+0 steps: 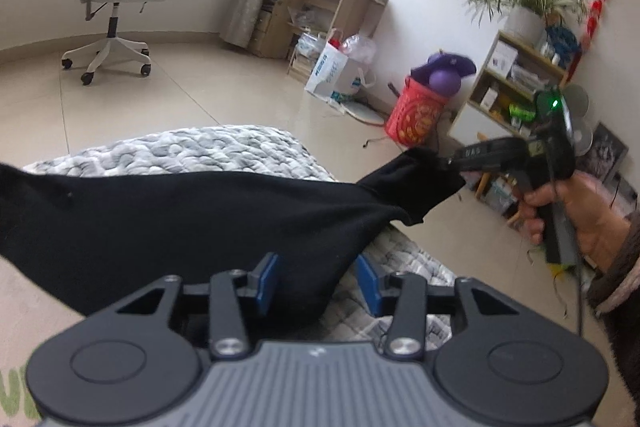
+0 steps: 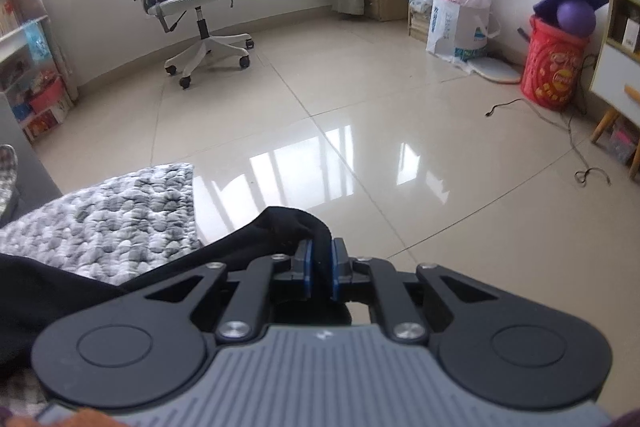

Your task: Fold clothes

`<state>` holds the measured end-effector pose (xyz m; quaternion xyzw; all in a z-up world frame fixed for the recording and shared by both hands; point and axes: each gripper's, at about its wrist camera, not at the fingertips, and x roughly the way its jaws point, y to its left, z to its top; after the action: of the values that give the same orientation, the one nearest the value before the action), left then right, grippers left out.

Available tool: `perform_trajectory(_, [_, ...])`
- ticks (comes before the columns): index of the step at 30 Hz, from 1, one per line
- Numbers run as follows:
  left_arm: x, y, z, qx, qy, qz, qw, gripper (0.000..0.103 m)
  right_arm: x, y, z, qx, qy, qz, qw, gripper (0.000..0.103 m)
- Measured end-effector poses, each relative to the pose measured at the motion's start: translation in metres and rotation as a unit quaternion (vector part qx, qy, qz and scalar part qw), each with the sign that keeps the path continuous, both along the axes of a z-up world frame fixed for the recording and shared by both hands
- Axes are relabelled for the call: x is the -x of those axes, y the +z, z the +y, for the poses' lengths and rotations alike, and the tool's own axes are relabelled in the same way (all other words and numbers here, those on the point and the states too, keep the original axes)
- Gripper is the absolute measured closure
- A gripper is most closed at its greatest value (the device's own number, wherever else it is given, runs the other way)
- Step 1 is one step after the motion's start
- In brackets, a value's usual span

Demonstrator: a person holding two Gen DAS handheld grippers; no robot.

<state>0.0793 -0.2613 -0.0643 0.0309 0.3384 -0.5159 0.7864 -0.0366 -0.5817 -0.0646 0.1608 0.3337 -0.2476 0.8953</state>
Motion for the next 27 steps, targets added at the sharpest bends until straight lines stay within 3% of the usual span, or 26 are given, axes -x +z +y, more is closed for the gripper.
perform_trajectory(8, [0.004, 0.002, -0.024, -0.025, -0.016, -0.015, 0.9994, 0.057, 0.015, 0.001, -0.009, -0.043, 0.013, -0.020, 0.999, 0.094])
perform_trajectory(16, [0.016, 0.002, -0.060, -0.061, -0.020, -0.065, 0.9959, 0.060, 0.026, -0.008, -0.017, -0.105, 0.035, -0.042, 0.993, 0.093])
perform_trajectory(19, [0.014, 0.001, -0.067, -0.066, -0.006, -0.074, 0.9950, 0.075, 0.031, -0.011, -0.019, -0.122, 0.041, -0.049, 0.990, 0.093])
perform_trajectory(21, [0.011, 0.003, -0.066, -0.061, 0.003, -0.071, 0.9956, 0.093, 0.034, -0.013, -0.022, -0.129, 0.043, -0.053, 0.989, 0.093])
perform_trajectory(27, [0.005, 0.019, -0.054, -0.016, 0.032, -0.067, 0.9971, 0.098, 0.040, -0.020, -0.036, -0.150, 0.041, -0.057, 0.986, 0.093])
